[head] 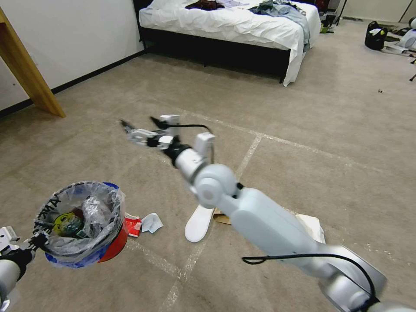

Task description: Pick up the trash bin and place the garbage on the floor into it.

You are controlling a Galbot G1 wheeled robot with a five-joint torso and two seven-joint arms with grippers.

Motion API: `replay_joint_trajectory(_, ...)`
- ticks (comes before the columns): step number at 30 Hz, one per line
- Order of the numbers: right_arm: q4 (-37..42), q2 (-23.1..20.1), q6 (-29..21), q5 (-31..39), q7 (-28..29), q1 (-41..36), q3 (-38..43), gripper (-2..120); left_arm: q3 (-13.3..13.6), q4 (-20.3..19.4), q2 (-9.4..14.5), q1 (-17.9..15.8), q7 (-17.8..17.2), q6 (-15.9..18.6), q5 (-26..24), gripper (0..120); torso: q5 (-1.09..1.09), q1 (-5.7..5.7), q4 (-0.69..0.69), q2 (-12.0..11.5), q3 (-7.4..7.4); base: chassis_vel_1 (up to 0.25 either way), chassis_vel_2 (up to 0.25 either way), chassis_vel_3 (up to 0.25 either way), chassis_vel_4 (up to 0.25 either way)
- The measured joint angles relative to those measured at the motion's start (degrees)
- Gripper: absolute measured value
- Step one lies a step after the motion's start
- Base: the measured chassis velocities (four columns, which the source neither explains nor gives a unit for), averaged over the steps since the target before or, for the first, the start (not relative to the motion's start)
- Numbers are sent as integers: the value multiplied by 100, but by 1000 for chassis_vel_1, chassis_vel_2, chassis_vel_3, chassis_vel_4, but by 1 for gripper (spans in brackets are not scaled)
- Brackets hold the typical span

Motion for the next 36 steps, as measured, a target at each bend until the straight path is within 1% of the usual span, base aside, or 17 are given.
replay_joint_trajectory(1,0,0,0,0,0,0,0,100,0,0,0,0,0,0,0,0,0,0,0,0,0,0,0,0,0)
replay_joint_trajectory(4,245,-373,-204,11,200,-368,412,100,14,15,3,-2,0,0,1,0,0,0,0,0,0,0,0,0,0)
replay_joint_trajectory(5,245,-373,-204,11,200,-368,412,100,14,15,3,-2,0,0,1,0,0,0,0,0,0,0,0,0,0)
replay_joint_trajectory(6,390,-671,-301,-10,311,-569,598,100,24,22,5,-7,0,0,4,0,1,0,0,0,0,0,0,0,0)
replay_joint_trajectory(7,390,-671,-301,-10,311,-569,598,100,24,22,5,-7,0,0,4,0,1,0,0,0,0,0,0,0,0)
replay_joint_trajectory(9,736,-1284,-547,-72,873,-1056,929,100,51,46,-24,-27,1,0,30,0,1,0,-2,0,0,0,0,0,0)
replay_joint_trajectory(10,736,-1284,-547,-72,873,-1056,929,100,51,46,-24,-27,1,0,30,0,1,0,-2,0,0,0,0,0,0)
replay_joint_trajectory(12,986,-1601,-663,-163,1136,-1440,1144,100,59,71,-48,-27,28,0,77,0,-1,0,0,1,0,0,0,0,0)
replay_joint_trajectory(13,986,-1601,-663,-163,1136,-1440,1144,100,59,71,-48,-27,28,0,77,0,-1,0,0,1,0,0,0,0,0)
replay_joint_trajectory(15,1318,-1845,-650,-362,1287,-2041,1462,100,60,42,-119,0,91,-1,152,0,-1,0,0,1,-1,0,0,0,0)
replay_joint_trajectory(22,1529,-1856,-274,-863,1056,-2678,2044,100,51,-39,-240,21,134,-13,213,0,-1,-1,0,1,-1,0,0,0,0)
replay_joint_trajectory(24,1711,-1759,64,-1335,803,-3238,2622,100,69,-64,-313,34,187,-49,330,0,-2,-1,0,1,-1,0,0,0,0)
replay_joint_trajectory(28,1776,-1650,301,-1621,668,-3585,2903,100,87,-71,-363,31,210,-55,353,0,-2,-1,0,1,-1,0,0,0,0)
replay_joint_trajectory(30,1818,-1441,607,-2142,559,-4061,3220,100,102,-71,-409,34,233,-61,397,0,-2,0,0,1,-1,0,0,0,0)
replay_joint_trajectory(32,1828,-1414,630,-2221,554,-4156,3264,100,106,-71,-416,37,241,-64,407,0,-2,-1,0,1,-1,0,0,0,0)
replay_joint_trajectory(33,1847,-1334,691,-2494,557,-4530,3383,100,109,-71,-442,45,260,-71,425,0,-2,-1,-1,1,-1,0,0,0,0)
replay_joint_trajectory(36,1782,-1252,708,-2744,601,-4851,3474,100,110,-68,-464,53,276,-77,435,0,-2,-1,-1,1,-1,0,0,0,0)
